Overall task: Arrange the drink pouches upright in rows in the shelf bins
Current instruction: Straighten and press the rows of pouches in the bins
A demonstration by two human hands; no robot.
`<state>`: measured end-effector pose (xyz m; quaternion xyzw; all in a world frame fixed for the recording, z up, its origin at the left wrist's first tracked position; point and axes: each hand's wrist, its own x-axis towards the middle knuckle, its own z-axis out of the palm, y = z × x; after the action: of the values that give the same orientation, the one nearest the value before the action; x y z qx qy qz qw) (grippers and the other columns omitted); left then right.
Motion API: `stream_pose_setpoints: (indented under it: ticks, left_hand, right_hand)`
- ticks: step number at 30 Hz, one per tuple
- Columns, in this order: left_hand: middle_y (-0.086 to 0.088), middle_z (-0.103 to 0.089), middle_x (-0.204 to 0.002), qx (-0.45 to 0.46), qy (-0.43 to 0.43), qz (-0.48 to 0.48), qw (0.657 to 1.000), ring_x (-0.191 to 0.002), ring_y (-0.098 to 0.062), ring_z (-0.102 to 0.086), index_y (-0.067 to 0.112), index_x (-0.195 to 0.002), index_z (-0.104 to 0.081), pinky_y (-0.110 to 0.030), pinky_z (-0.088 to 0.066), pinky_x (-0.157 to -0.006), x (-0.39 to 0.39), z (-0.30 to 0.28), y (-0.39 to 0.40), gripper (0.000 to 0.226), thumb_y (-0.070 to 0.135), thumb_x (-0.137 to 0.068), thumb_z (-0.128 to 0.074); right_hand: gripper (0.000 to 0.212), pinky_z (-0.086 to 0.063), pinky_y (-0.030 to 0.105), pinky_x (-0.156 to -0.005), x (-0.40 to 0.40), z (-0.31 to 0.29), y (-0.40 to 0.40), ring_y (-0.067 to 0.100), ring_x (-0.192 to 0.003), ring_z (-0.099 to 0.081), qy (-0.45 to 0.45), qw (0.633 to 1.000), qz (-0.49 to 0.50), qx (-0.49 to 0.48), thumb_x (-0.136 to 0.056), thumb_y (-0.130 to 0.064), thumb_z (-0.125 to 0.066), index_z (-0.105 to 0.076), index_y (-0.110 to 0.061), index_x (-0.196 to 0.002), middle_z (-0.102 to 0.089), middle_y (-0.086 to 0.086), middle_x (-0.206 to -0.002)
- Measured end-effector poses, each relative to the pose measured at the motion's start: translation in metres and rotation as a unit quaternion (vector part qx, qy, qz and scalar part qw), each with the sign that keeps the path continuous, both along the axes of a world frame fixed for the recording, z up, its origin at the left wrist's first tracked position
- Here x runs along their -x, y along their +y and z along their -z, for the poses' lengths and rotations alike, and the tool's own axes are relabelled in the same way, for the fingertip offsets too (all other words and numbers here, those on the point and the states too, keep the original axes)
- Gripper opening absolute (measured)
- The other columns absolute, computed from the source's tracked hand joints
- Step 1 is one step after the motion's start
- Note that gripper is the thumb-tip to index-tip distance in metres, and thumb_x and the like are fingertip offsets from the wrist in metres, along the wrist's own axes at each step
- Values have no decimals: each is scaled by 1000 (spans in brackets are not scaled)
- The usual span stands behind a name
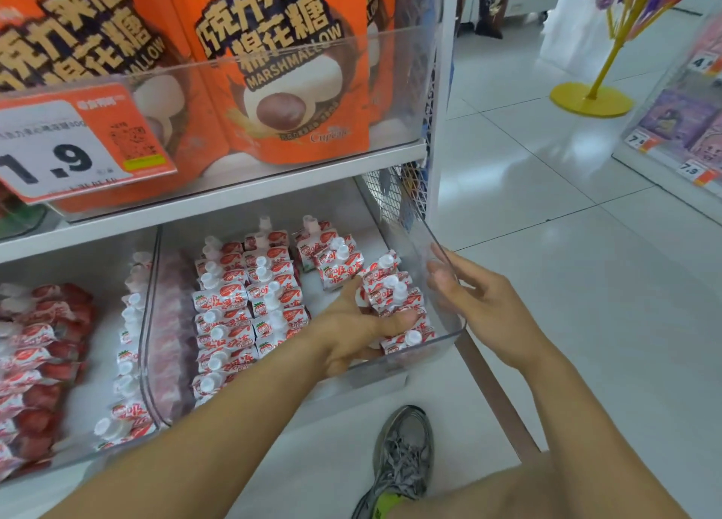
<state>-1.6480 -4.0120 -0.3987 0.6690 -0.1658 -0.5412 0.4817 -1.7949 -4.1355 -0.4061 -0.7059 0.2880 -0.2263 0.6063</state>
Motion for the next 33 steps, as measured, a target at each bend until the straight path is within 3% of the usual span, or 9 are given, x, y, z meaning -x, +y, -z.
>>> stream_pose_setpoints:
  ticks: [3,8,12,14,16,18,20,27,33]
  left_hand:
    - [20,-67,-68,13,3,4,1000,-61,0,-66,35,-93,-42,-23,-51,-52,6,1,-15,48,6,-78,-77]
    - [10,-70,-96,3,-9,-1,1000,-77,-7,-67,34,-97,-44,-27,-52,-59,9,-2,-24,51,11,-73,-82]
    - [9,-58,-93,-29,-20,-54,998,-91,-14,-57,26,-87,-41,-41,-48,-93,0,-9,-9,44,26,-73,-83]
    - [7,-53,-85,-32,-61,-147,987,-83,-16,-55,20,-83,-43,-31,-50,-81,-11,-10,-9,35,25,-80,-77]
    - [-3,-60,-96,-40,-121,-216,968,-86,-20,-59,16,-99,-50,-30,-51,-75,-21,-8,-18,25,25,-86,-70]
    - [-11,-51,-135,-54,-164,-235,957,-119,-29,-52,9,-140,-33,-38,-44,-101,-30,0,-31,63,30,-90,-64]
    - [-12,-36,-150,-79,-197,-221,952,-135,-31,-38,6,-151,-12,-37,-32,-109,-36,8,-41,79,35,-94,-58]
    - [-14,-41,-146,-122,-248,-156,948,-133,-33,-40,-1,-150,-7,-37,-36,-103,-47,24,-56,78,40,-98,-49]
    - [-17,-62,-117,-144,-276,-166,936,-107,-34,-59,-3,-132,-40,-38,-49,-86,-55,32,-62,62,43,-94,-54]
  right_hand:
    - [33,-42,25,-109,0,3,7,-4,-125,-54,-18,1000,3,7,-96,-32,-56,-56,-45,-127,-62,-27,-128]
    - [36,-42,31,-111,-4,10,13,1,-129,-52,-39,999,27,18,-96,-33,-57,-57,-49,-129,-61,-18,-134]
    - [37,-45,27,-107,-2,9,8,0,-127,-54,-40,999,13,11,-95,-31,-59,-58,-43,-130,-62,-18,-133]
    - [37,-46,26,-106,-1,11,7,-1,-125,-56,-40,999,13,5,-95,-29,-60,-58,-40,-131,-62,-17,-133]
    - [37,-47,25,-104,-2,10,6,-2,-122,-58,-38,999,14,6,-94,-30,-60,-59,-39,-129,-64,-17,-131]
    - [37,-49,24,-102,-2,8,5,-2,-118,-60,-36,999,11,4,-91,-33,-61,-59,-40,-128,-65,-19,-128]
    - [38,-50,25,-100,-1,8,3,-2,-116,-61,-31,1000,3,0,-91,-35,-61,-59,-39,-129,-64,-19,-129]
    - [42,-54,38,-97,-1,13,-1,6,-115,-64,-21,1000,1,-16,-91,-36,-62,-60,-33,-132,-65,-14,-129]
    - [42,-55,45,-95,-8,12,-7,7,-108,-66,4,999,35,-2,-84,-47,-65,-62,-34,-124,-69,-16,-117]
